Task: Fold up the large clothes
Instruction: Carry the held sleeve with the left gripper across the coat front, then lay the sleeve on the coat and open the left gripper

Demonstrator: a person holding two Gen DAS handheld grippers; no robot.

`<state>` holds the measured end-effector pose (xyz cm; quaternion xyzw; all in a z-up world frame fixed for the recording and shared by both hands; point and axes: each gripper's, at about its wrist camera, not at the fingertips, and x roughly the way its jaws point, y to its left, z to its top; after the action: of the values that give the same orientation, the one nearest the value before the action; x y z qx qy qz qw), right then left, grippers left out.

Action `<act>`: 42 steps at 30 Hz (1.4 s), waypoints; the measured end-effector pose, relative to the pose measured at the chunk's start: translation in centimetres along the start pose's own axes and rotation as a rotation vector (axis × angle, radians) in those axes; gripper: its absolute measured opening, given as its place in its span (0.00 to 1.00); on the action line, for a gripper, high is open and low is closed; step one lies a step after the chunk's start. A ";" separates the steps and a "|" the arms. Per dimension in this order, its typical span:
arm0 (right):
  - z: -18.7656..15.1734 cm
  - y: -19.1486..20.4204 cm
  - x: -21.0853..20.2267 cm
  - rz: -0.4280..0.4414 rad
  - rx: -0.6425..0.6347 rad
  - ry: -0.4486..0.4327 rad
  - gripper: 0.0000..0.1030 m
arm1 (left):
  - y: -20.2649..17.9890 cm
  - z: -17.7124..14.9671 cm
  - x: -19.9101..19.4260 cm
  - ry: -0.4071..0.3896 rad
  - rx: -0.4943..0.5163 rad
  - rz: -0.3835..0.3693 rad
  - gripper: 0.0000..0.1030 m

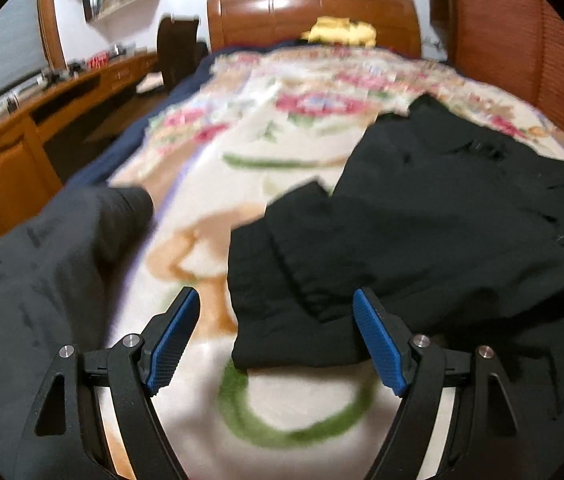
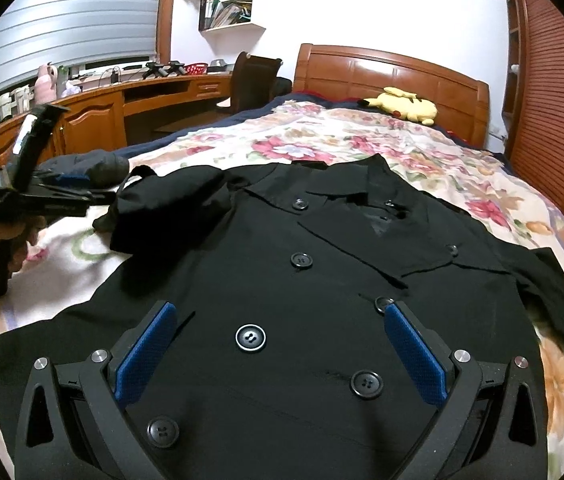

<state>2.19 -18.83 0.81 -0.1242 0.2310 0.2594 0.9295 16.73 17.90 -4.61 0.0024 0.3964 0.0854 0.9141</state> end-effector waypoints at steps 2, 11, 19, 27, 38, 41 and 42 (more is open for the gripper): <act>0.1 0.0 0.0 0.004 -0.004 0.003 1.00 | 0.3 -0.4 1.1 0.046 -0.028 -0.018 0.77; 0.0 0.1 1.0 0.065 -0.034 0.073 1.00 | 0.2 -0.4 4.0 0.155 -0.074 -0.053 0.77; -0.4 -0.2 -0.2 0.070 -0.049 0.065 1.00 | -0.1 -0.7 3.2 0.173 -0.085 -0.095 0.45; -1.1 -1.8 -1.4 0.033 -0.027 0.072 1.00 | -5.3 2.5 -3.4 0.016 0.023 -0.165 0.13; -1.9 -5.0 -3.1 -0.073 0.044 0.062 1.00 | -17.6 2.9 -11.7 -0.148 0.218 -0.355 0.14; -2.1 -5.5 -3.3 -0.094 0.067 0.065 1.00 | -19.2 1.6 -12.6 -0.169 0.267 -0.368 0.24; -2.2 -5.8 -3.4 -0.102 0.076 0.064 1.00 | -19.4 1.0 -12.8 -0.177 0.272 -0.371 0.28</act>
<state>1.95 -25.82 1.24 -0.1087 0.2636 0.1988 0.9377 11.89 -3.21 3.95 0.0601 0.3162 -0.1388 0.9366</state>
